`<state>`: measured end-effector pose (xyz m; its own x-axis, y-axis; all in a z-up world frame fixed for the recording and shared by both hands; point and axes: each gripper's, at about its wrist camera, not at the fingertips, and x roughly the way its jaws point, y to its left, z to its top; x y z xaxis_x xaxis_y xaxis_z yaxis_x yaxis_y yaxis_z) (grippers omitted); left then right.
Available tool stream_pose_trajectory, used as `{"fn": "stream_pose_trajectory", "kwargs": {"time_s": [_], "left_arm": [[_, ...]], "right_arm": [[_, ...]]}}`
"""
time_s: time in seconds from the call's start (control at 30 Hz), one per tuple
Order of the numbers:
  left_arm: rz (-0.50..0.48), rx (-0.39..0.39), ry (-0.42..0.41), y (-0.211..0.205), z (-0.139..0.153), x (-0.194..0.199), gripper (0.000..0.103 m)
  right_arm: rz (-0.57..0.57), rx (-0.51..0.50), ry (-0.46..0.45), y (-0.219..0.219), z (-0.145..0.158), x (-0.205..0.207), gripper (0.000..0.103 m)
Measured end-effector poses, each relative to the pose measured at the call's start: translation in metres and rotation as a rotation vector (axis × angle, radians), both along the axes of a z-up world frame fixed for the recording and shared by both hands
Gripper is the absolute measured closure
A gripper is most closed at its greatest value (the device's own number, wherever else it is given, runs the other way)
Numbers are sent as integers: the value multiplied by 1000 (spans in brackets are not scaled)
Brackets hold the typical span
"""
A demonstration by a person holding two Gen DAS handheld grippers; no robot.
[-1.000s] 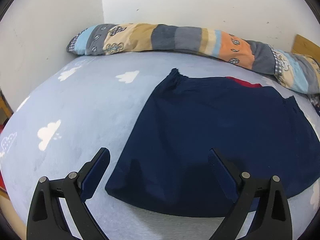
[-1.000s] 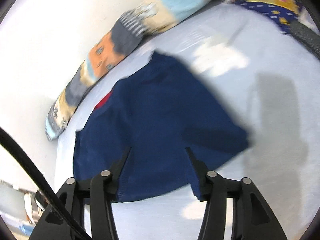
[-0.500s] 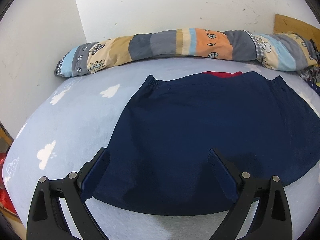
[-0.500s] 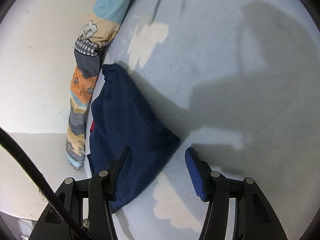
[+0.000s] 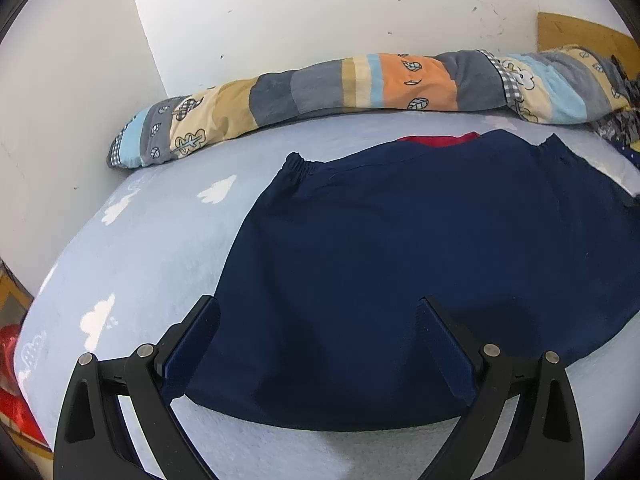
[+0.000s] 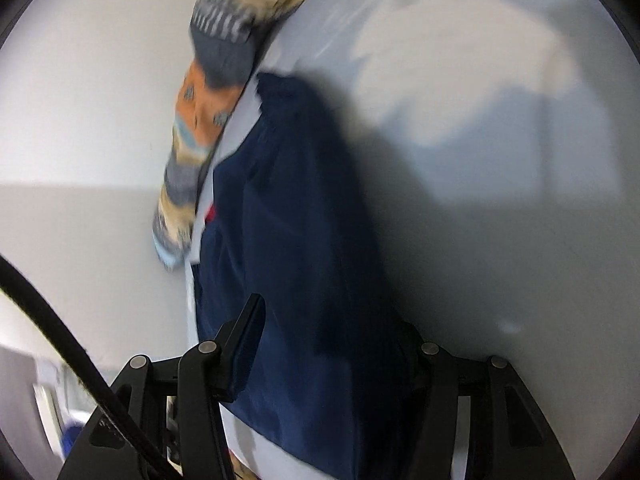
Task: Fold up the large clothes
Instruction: 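Lift the held side and fold it over the jacket middle with the right tool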
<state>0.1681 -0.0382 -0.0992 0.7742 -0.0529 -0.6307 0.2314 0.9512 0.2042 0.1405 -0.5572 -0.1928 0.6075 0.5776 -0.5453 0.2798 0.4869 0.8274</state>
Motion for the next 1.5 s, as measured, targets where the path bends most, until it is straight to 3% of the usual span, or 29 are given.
{"fn": "stream_pose_trajectory", "kwargs": {"time_s": [0.07,0.13,0.23,0.43,0.53,0.6,0.67,0.73,0.77,0.8,0.83,0.9,0.93,1.0,1.1,1.23,1.4,1.5], "left_arm": [[-1,-4,-9,-2,0,1,4],[1,-22,4,-6,-1,6,4],[-7,-77,70,-12,-3,20,4],[73,-176,191,-41,-6,72,5],[95,-135,203,-65,-20,98,5],[138,-46,186,-81,-38,114,5],[136,-13,174,-90,-53,118,4],[137,70,127,-104,-52,115,6],[130,72,134,-106,-47,114,20],[113,23,152,-105,-40,113,36],[102,-53,153,-103,-30,109,37],[110,-74,102,-109,-16,103,32],[92,-39,93,-119,-19,104,28],[84,55,154,-134,-43,113,20],[82,86,94,-140,-52,111,21],[72,-78,183,-109,-40,118,17],[103,-114,157,-53,-21,117,16],[148,-193,139,2,-5,119,16]], "right_arm": [[65,-68,17,10,3,21,46],[107,-177,34,21,11,37,72],[128,-288,14,37,29,39,83],[76,-483,-4,75,80,35,88],[86,-567,-18,100,115,35,89],[88,-613,-24,111,134,35,89],[84,-606,-29,120,146,38,89],[87,-602,-43,128,157,36,89],[90,-591,-45,132,160,38,89],[93,-584,-45,136,162,39,89],[96,-587,-47,138,164,38,89],[98,-600,-48,145,170,38,89],[95,-592,-46,148,171,41,89],[93,-565,-50,150,174,40,89],[99,-533,-64,157,184,39,89],[125,-548,-61,178,205,41,89],[138,-599,-64,213,229,46,89],[144,-652,-52,240,238,52,89]]}}
